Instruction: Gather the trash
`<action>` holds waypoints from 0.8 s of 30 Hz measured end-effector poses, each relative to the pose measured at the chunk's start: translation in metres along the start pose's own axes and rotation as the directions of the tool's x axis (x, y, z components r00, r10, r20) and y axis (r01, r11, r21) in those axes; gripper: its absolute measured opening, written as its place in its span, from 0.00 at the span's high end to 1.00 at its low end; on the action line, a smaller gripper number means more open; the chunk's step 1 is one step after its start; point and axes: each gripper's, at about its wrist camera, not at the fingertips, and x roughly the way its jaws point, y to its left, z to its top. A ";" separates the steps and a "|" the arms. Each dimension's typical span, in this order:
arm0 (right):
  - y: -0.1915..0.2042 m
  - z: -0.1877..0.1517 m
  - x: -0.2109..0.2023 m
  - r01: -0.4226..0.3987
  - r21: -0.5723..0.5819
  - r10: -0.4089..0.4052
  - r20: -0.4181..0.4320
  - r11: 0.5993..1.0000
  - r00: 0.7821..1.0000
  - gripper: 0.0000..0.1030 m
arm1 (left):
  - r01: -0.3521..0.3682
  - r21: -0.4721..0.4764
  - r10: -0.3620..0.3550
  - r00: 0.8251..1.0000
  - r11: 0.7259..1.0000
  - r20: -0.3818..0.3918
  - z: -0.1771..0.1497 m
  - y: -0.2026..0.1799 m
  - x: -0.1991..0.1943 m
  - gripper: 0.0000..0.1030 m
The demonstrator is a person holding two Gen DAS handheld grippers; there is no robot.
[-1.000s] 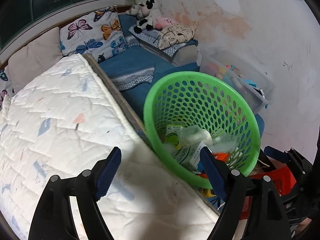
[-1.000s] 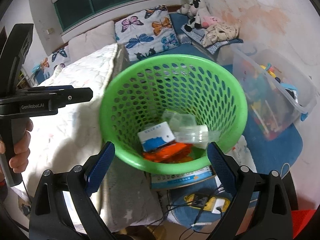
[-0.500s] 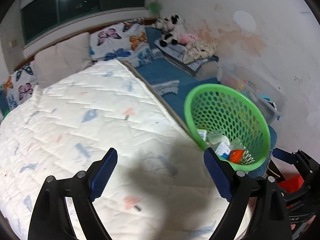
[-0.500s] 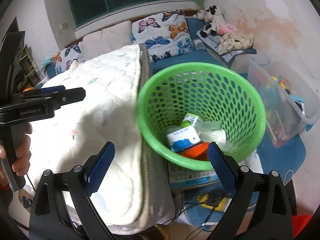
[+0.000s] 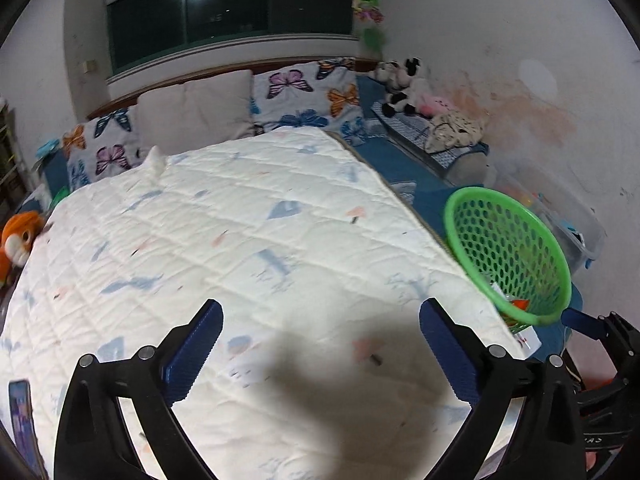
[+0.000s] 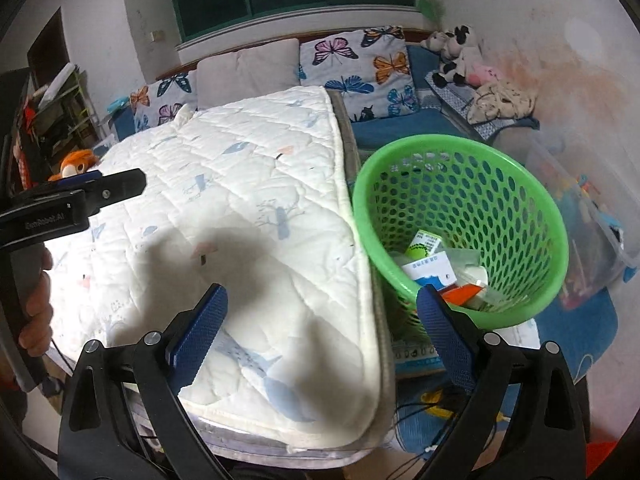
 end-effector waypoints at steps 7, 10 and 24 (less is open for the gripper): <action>0.023 -0.004 0.003 0.000 -0.007 0.000 0.025 1.000 1.000 0.08 | -0.038 -0.034 0.039 0.999 0.999 0.019 -0.019 0.022 -0.015 0.07; 0.031 -0.004 0.006 0.009 -0.013 -0.008 0.033 1.000 0.999 0.07 | -0.058 -0.044 0.059 0.998 0.997 0.021 -0.024 0.029 -0.021 0.07; 0.049 -0.009 0.005 -0.013 -0.011 0.014 0.074 1.000 0.997 0.07 | -0.129 -0.121 0.134 0.990 0.984 0.034 -0.052 0.053 -0.039 0.07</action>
